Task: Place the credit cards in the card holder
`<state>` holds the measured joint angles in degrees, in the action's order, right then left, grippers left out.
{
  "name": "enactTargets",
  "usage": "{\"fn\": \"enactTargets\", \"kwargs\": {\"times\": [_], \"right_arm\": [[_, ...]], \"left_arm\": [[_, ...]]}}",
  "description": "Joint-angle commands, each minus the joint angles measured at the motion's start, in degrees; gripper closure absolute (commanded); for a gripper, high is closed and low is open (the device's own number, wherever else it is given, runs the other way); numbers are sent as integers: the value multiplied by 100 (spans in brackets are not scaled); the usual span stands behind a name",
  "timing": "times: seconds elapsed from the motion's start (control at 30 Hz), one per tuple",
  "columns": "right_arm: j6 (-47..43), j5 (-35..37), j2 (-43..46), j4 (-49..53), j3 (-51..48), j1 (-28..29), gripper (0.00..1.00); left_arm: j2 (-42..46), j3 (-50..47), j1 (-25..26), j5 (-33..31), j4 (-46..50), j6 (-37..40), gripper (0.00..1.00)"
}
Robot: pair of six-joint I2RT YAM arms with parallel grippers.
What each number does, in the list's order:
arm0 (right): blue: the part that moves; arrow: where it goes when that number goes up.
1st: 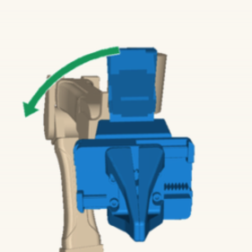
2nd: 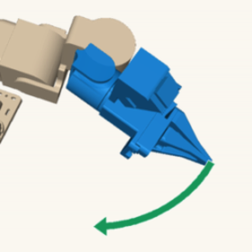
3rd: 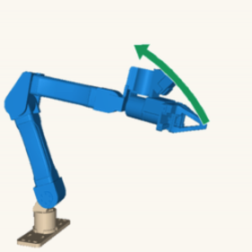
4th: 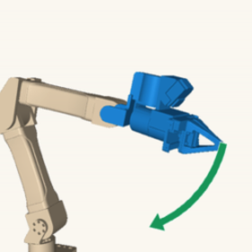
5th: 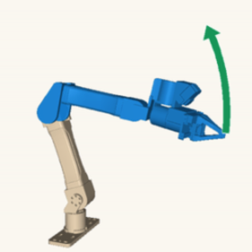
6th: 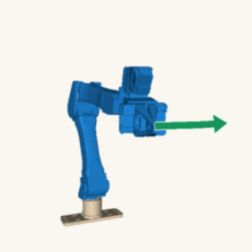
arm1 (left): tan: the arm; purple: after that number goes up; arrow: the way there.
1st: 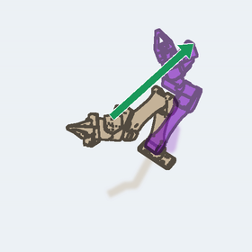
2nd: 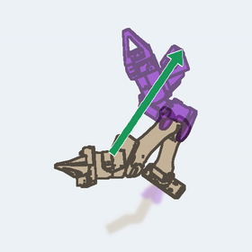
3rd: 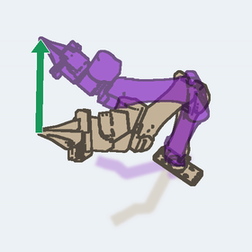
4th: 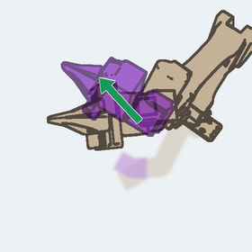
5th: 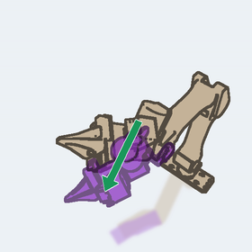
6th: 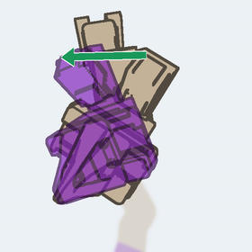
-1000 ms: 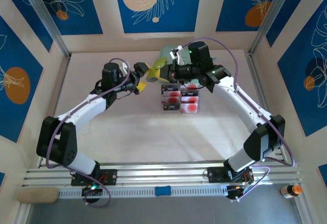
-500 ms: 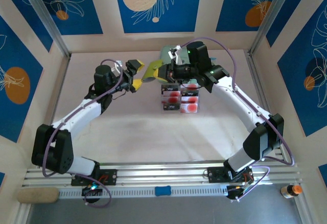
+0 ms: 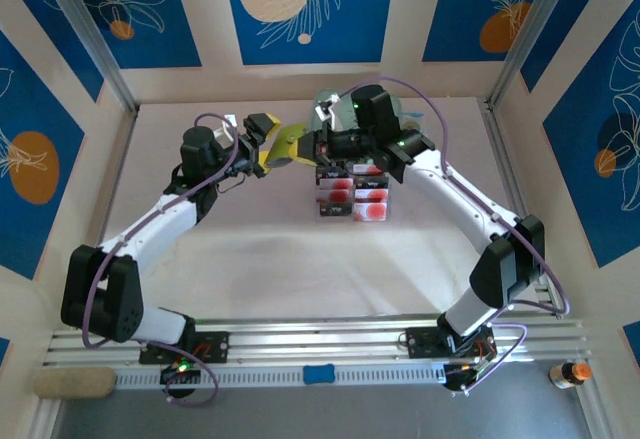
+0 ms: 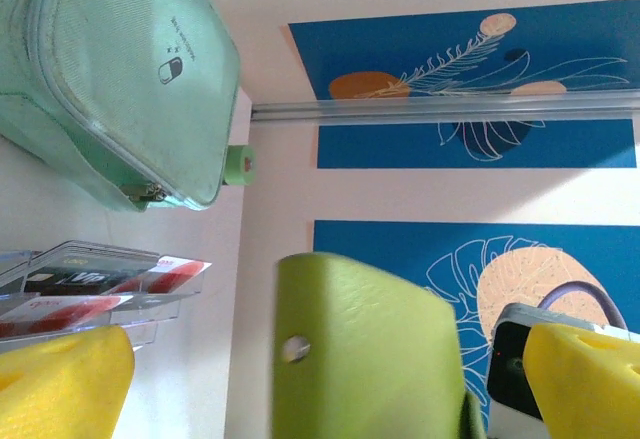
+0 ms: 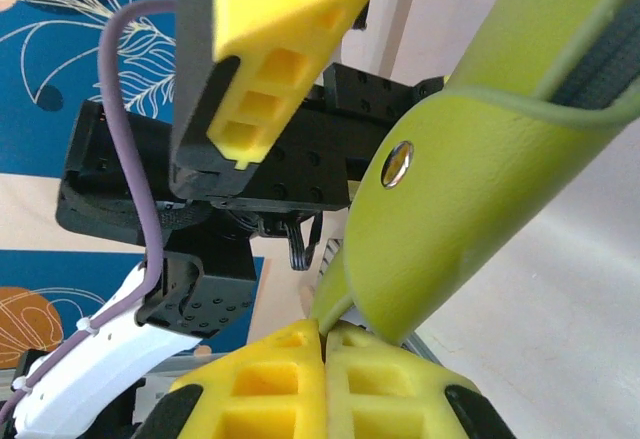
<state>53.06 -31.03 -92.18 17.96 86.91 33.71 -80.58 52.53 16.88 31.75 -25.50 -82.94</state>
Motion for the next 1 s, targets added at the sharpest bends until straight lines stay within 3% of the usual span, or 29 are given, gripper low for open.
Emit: {"fn": "enactTargets", "kwargs": {"times": [0.0,0.43,0.97], "right_arm": [[41,-218,-107,-160,300,109,100],[24,-215,-67,-220,6,136,100],[54,-228,57,-299,-310,4,100]], "left_arm": [[-77,29,-62,187,-457,-121,0],[-125,-309,-170,227,-1520,-618,24],[-143,-382,-236,312,-1672,-586,48]]}}
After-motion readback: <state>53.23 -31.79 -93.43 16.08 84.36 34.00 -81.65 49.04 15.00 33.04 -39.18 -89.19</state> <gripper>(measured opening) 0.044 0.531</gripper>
